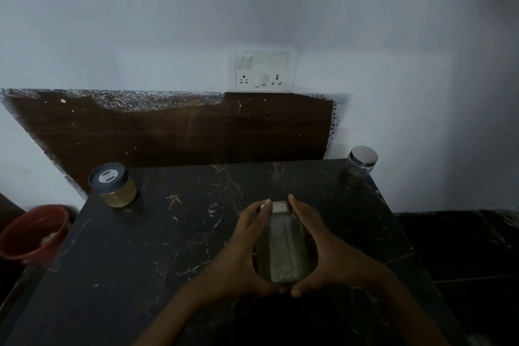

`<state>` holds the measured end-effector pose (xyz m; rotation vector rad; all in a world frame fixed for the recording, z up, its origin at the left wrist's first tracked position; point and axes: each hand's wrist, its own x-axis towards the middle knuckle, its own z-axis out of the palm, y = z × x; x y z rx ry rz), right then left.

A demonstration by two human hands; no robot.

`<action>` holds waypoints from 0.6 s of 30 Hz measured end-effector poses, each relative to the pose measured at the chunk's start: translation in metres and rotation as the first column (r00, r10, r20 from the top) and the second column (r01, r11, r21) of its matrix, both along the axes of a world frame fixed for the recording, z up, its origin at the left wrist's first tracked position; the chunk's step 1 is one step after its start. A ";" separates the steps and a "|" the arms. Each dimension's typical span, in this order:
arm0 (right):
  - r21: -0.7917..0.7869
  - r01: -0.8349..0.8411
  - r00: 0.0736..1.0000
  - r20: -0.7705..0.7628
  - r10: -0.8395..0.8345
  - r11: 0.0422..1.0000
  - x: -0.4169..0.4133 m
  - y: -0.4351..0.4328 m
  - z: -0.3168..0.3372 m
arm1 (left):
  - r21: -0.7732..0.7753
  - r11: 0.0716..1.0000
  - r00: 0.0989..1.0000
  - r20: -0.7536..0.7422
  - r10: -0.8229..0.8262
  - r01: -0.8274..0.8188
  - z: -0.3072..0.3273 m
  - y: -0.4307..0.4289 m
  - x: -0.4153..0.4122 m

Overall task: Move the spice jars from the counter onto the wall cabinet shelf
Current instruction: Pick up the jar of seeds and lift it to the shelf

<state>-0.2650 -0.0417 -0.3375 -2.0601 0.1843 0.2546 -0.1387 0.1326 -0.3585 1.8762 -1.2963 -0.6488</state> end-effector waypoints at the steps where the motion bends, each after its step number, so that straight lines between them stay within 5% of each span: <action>1: 0.016 -0.016 1.000 -0.013 0.017 1.000 -0.001 -0.001 0.002 | -0.014 1.000 0.999 -0.042 0.012 -0.012 0.000 0.003 0.000; 5: -0.004 -0.017 0.999 -0.030 0.017 1.000 -0.003 -0.002 0.005 | -0.031 1.000 0.992 -0.124 -0.003 0.000 0.002 0.011 -0.001; 11: -0.077 0.027 0.999 0.040 -0.024 0.997 0.000 0.007 0.005 | 0.005 1.000 1.000 -0.008 -0.010 0.010 0.010 0.008 -0.001; 18: 0.051 0.020 0.999 -0.033 -0.018 0.999 -0.003 0.000 0.015 | -0.105 0.993 0.948 -0.317 0.011 -0.047 0.012 0.019 0.000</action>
